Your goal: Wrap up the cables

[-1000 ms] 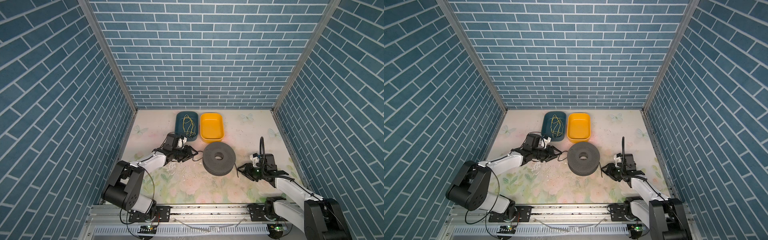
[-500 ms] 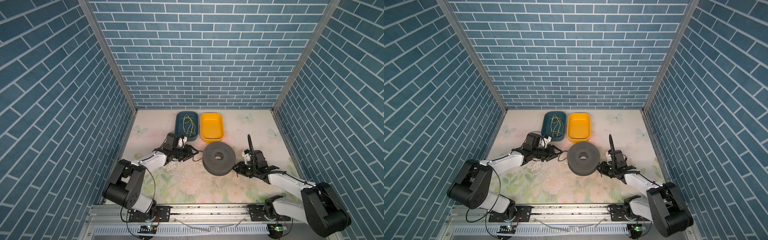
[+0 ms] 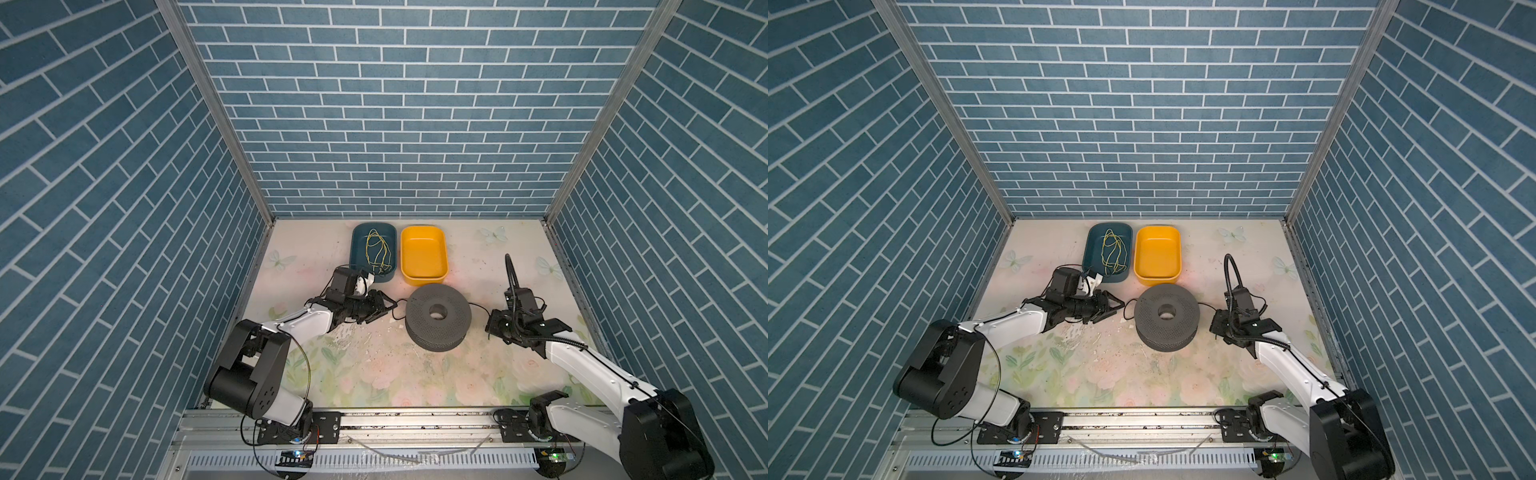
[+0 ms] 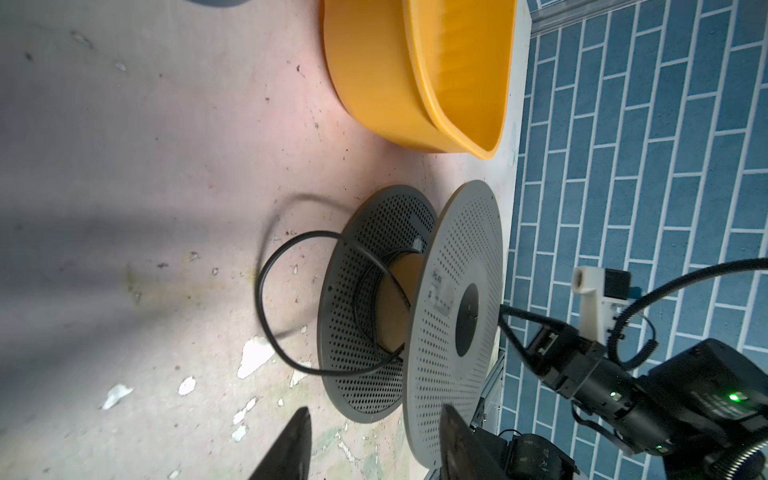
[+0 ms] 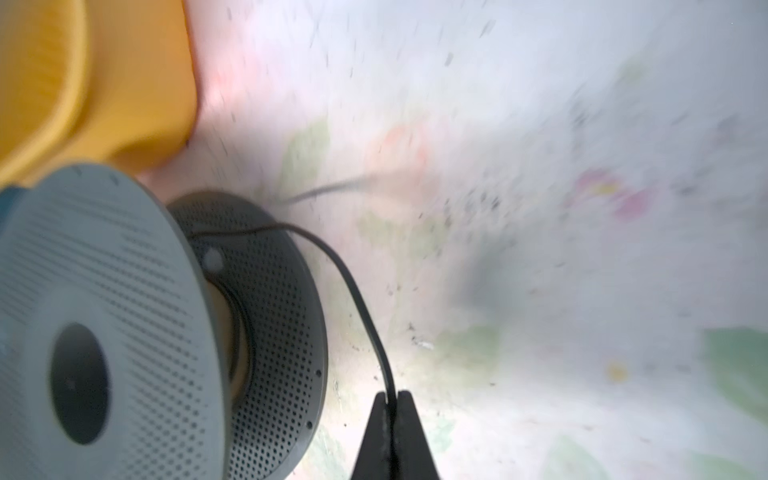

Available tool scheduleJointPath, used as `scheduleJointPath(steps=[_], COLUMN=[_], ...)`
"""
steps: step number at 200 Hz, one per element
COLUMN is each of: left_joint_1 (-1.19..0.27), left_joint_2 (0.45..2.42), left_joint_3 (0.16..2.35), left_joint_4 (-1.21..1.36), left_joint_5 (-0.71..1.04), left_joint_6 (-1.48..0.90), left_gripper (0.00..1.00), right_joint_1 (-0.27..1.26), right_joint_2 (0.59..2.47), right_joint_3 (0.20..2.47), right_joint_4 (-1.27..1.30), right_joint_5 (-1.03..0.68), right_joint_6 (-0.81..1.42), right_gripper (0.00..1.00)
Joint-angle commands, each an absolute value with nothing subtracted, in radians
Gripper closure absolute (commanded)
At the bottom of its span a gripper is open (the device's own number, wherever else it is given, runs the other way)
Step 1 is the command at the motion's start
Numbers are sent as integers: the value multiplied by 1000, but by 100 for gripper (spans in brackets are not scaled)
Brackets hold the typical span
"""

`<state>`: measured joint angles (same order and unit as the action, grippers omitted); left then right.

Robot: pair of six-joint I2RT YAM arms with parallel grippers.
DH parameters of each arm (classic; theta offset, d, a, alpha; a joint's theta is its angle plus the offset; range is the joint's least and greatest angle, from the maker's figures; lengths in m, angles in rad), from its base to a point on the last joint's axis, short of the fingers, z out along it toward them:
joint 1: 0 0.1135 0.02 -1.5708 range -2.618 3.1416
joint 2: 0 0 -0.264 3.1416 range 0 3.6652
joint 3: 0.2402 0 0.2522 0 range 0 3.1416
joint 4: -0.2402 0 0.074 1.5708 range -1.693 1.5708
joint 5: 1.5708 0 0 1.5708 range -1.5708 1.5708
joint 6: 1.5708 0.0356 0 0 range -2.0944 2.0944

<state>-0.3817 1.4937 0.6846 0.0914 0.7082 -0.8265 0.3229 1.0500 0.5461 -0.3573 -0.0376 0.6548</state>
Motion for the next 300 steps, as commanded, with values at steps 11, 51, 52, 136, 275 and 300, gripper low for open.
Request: scheduleJointPath(steps=[11, 51, 52, 136, 275, 300], left_joint_1=[-376, -376, -376, -375, -245, -245], left_joint_2=[1475, 1488, 1489, 1461, 1288, 1227], left_joint_3=[670, 675, 675, 656, 592, 577], left_joint_4=[99, 113, 113, 126, 112, 114], left_joint_5=[718, 724, 724, 718, 731, 710], left_joint_6=[-820, -821, -821, -822, -809, -809], left_gripper=[50, 50, 50, 50, 49, 49], right_joint_1=[271, 252, 252, 325, 654, 708], right_joint_2=[945, 945, 946, 1208, 1255, 1257], right_joint_3=[576, 629, 630, 944, 1138, 1162], right_joint_4=[-529, -530, -526, -383, -382, -439], right_joint_5=[39, -34, -40, -433, -850, -859], right_joint_6=[624, 561, 557, 381, 301, 313], right_gripper=[100, 100, 100, 100, 100, 100])
